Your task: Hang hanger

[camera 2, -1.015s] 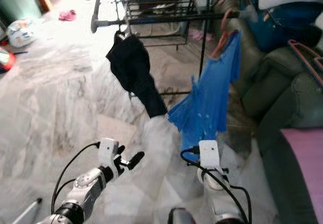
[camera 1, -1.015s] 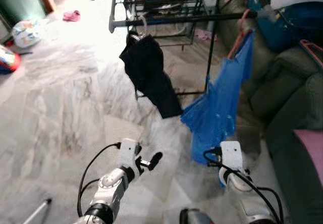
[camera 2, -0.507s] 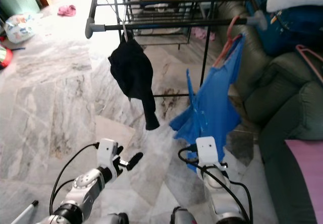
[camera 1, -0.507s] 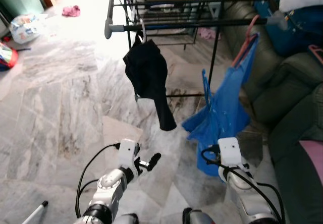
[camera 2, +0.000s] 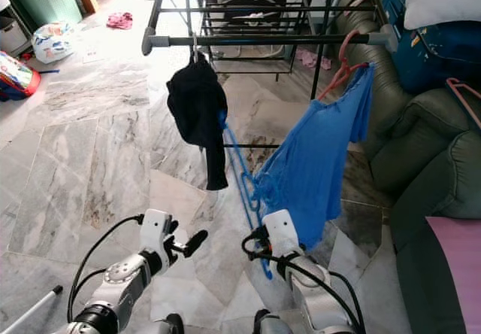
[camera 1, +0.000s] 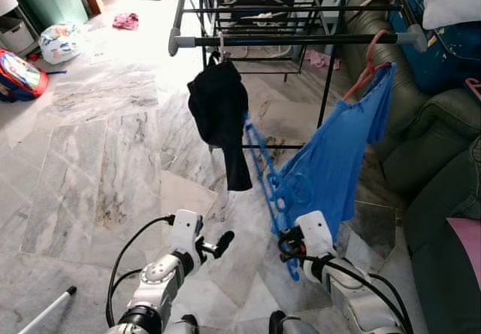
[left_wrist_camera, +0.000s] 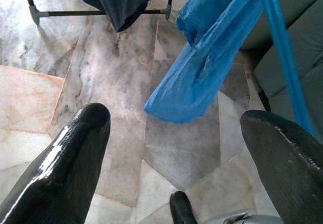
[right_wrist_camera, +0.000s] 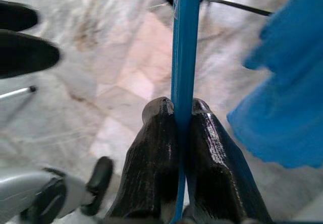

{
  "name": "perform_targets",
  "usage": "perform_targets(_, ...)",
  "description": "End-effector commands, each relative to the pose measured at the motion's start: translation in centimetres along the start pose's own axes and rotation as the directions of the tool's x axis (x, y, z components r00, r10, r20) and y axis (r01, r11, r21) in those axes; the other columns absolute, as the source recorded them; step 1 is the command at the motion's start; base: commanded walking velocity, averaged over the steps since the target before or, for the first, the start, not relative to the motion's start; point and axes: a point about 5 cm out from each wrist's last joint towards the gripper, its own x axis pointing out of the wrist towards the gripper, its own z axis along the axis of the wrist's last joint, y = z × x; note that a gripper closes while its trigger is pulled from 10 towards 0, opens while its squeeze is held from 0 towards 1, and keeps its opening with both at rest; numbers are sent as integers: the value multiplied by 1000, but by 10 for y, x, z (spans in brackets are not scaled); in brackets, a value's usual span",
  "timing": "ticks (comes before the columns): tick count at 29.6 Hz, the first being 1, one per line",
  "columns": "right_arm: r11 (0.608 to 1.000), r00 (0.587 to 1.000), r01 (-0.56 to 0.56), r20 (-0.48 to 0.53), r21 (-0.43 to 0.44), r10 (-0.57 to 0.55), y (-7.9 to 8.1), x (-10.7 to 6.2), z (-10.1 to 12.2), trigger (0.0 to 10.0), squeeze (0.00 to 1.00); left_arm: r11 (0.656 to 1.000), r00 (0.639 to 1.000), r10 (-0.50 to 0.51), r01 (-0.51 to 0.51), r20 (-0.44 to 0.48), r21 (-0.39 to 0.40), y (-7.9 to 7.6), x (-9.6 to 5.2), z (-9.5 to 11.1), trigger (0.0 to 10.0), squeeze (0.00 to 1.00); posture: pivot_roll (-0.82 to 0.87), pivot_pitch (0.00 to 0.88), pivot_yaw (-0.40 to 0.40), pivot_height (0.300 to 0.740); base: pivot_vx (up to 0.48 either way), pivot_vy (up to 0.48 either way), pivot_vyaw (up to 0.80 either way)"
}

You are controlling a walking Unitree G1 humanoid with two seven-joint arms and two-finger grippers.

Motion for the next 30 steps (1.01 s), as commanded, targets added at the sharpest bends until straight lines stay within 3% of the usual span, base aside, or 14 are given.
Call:
perform_targets(1,999,999,-35,4,-24,35,4,1,4,10000,0,1000,999,14,-14,-36,-1,2,-2,-7,10000,0,-45,198,25,740,0,0,0)
perform_targets(6,997,998,-68,11,-38,68,4,4,11,10000,0,1000,999,16,-16,-39,1,3,-3,-7,10000,0,-43,198,29,740,0,0,0)
perform_targets(11,977,984,-177,5,-121,179,17,13,22,10000,0,1000,999,19,-19,-45,3,4,-3,-7,10000,0,-41,199,28,740,0,0,0)
perform_targets(19,949,959,-281,6,-146,285,31,15,27,10000,0,1000,999,21,-21,-50,0,2,-3,-9,10000,0,-36,200,21,740,0,0,0)
perform_targets(25,968,979,-200,3,-154,203,13,4,21,10000,0,1000,998,25,-25,-54,-3,1,-3,-11,10000,0,-43,200,21,740,0,0,0)
perform_targets(30,992,998,-37,43,-121,42,-15,-7,22,10000,0,1000,998,19,-19,-54,-4,0,-2,-10,10000,0,-52,201,26,740,0,0,0)
